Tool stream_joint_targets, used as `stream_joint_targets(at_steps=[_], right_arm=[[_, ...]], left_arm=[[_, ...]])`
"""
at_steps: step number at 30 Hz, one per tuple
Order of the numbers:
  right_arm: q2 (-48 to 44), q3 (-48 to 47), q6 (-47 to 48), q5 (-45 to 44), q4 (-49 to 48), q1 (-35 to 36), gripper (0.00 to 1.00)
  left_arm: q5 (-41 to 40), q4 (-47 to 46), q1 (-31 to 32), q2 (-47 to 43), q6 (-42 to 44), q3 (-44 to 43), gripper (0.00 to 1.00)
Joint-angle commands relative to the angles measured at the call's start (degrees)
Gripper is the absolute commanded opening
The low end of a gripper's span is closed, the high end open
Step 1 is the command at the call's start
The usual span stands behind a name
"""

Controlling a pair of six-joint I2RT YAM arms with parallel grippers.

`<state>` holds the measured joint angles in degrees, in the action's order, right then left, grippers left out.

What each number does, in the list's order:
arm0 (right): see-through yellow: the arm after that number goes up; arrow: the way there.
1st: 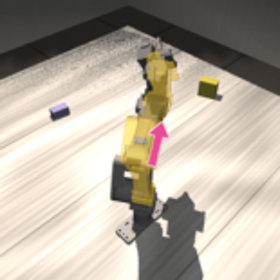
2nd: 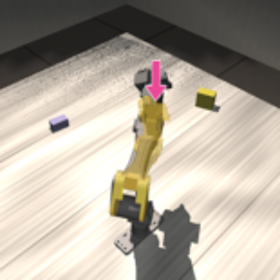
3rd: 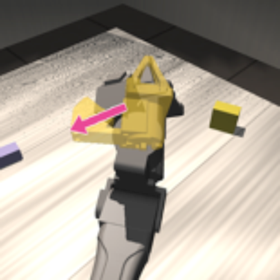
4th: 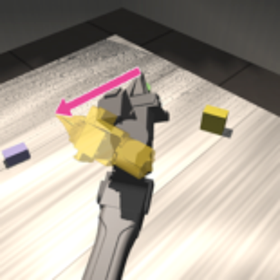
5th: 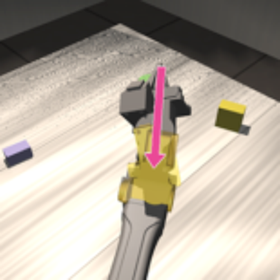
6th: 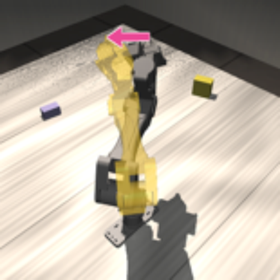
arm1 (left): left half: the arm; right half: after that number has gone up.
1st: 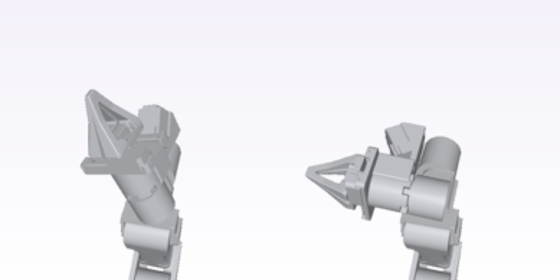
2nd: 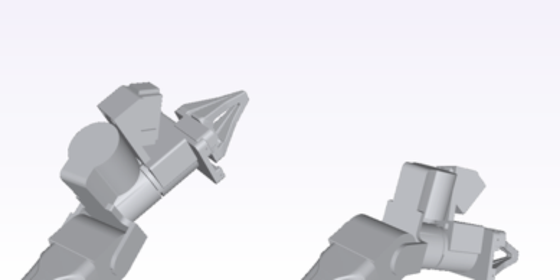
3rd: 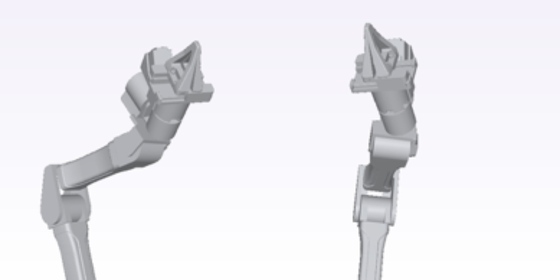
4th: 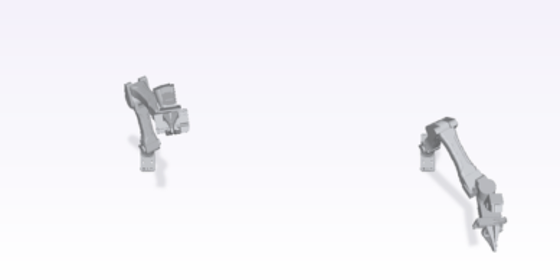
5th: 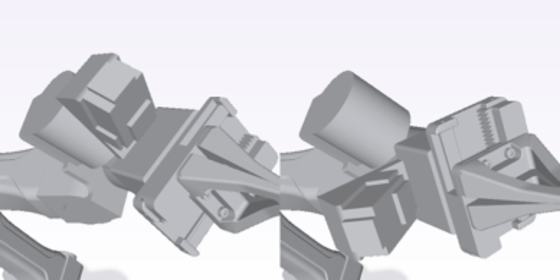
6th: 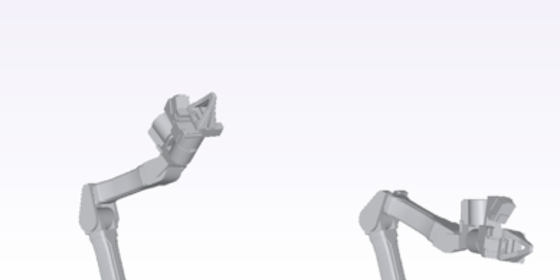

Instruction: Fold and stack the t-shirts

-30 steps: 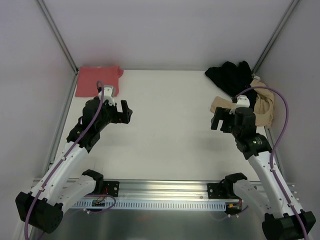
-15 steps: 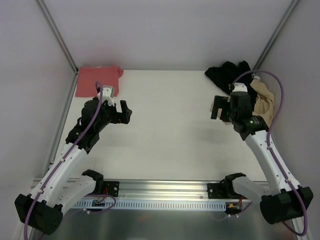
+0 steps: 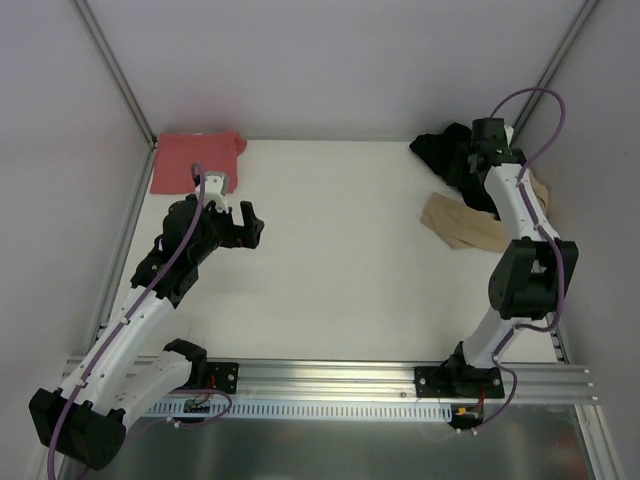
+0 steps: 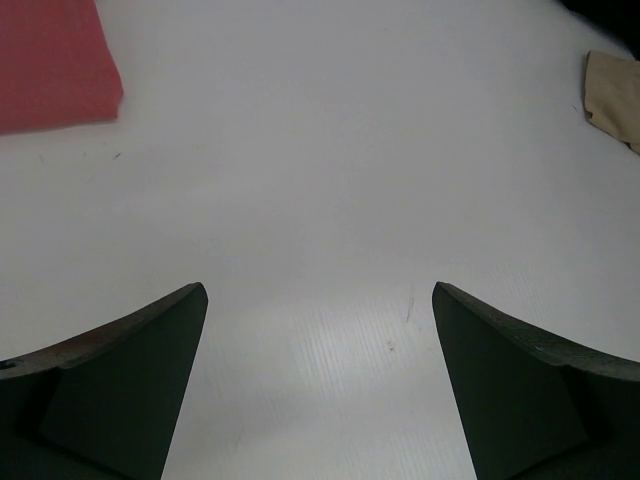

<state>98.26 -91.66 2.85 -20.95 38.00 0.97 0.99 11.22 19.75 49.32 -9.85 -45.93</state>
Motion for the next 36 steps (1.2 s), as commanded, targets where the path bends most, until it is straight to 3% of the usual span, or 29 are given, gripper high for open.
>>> stream_joint_targets(at_steps=[1, 11, 24, 26, 27, 28, 36], right_arm=[[4.8, -2.5, -1.4, -0.1, 4.2, -0.9, 0.99], [12.6, -1.0, -2.7, 3.7, 1.2, -8.1, 0.97], [21.0, -3.4, -2.0, 4.6, -0.4, -11.0, 0.94], [21.9, -4.1, -1.4, 5.1, -0.4, -11.3, 0.76], [22.2, -4.4, -1.4, 6.3, -0.1, -11.4, 0.22], [22.6, -4.9, -1.9, 5.9, 0.1, -11.7, 0.01], [18.2, -3.2, -4.2, 12.5, -0.4, -10.9, 0.0]], left_arm=[[0.1, -0.6, -0.6, -0.5, -0.4, -1.8, 0.99], [0.3, -0.1, -0.9, 0.0, -0.4, -2.3, 0.99], [0.1, -0.1, -0.9, 0.2, -0.3, -2.4, 0.99], [0.1, 0.0, -0.9, 0.2, -0.2, -2.4, 0.99], [0.1, 0.0, -1.0, 0.2, -0.2, -2.4, 0.99], [0.1, -0.1, -1.0, 0.3, -0.2, -2.5, 0.99], [1.9, -0.2, -2.3, 0.3, -0.8, -2.7, 0.99]])
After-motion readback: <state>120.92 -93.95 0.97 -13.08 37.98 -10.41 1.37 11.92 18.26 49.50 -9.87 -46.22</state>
